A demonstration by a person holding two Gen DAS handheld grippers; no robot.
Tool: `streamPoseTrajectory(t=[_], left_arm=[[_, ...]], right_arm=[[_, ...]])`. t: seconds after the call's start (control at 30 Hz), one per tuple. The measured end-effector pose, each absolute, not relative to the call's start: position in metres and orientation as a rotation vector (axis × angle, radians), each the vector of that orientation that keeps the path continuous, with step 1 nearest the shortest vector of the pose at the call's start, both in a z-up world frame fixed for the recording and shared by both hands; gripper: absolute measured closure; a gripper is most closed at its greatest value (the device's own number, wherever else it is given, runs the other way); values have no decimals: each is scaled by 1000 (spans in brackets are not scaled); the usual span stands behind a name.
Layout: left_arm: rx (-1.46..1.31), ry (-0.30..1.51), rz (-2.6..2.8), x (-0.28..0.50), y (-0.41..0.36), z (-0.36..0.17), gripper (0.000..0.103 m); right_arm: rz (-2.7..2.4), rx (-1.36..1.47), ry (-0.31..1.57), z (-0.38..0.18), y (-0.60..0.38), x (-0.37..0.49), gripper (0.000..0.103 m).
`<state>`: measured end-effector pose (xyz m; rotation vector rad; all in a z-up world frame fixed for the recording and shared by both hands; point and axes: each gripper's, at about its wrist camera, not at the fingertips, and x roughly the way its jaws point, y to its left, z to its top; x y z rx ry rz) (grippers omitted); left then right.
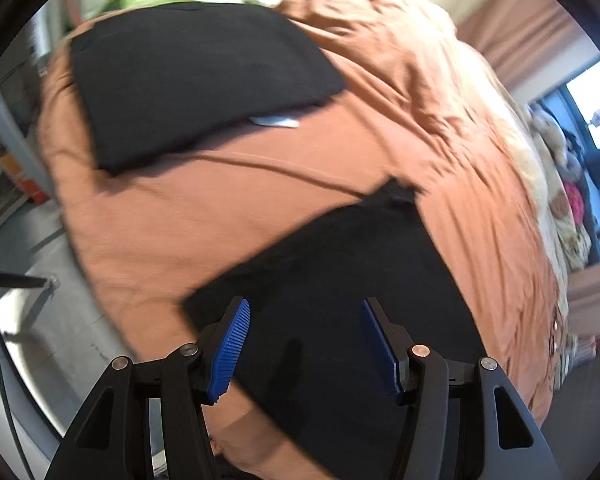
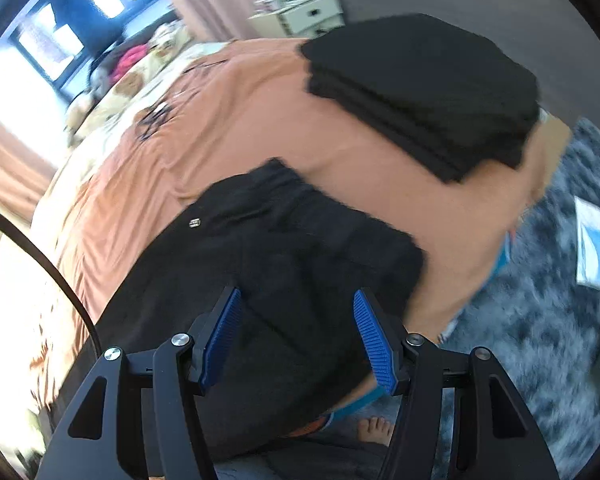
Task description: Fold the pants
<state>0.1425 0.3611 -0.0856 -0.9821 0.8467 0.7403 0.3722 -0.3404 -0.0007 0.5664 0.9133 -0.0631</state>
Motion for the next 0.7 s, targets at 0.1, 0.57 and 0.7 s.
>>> streamPoseTrajectory(t=[0.1, 0.57, 0.7], left_arm=[[-961, 863, 696, 171, 348, -82, 43], [-860, 964, 520, 293, 279, -78, 43], [-847, 1001, 500, 315, 265, -85, 43]], right_arm=[[8, 495, 917, 0, -320, 384, 46], [185, 241, 985, -9, -238, 455, 46], [223, 182, 995, -13, -212, 468, 46]])
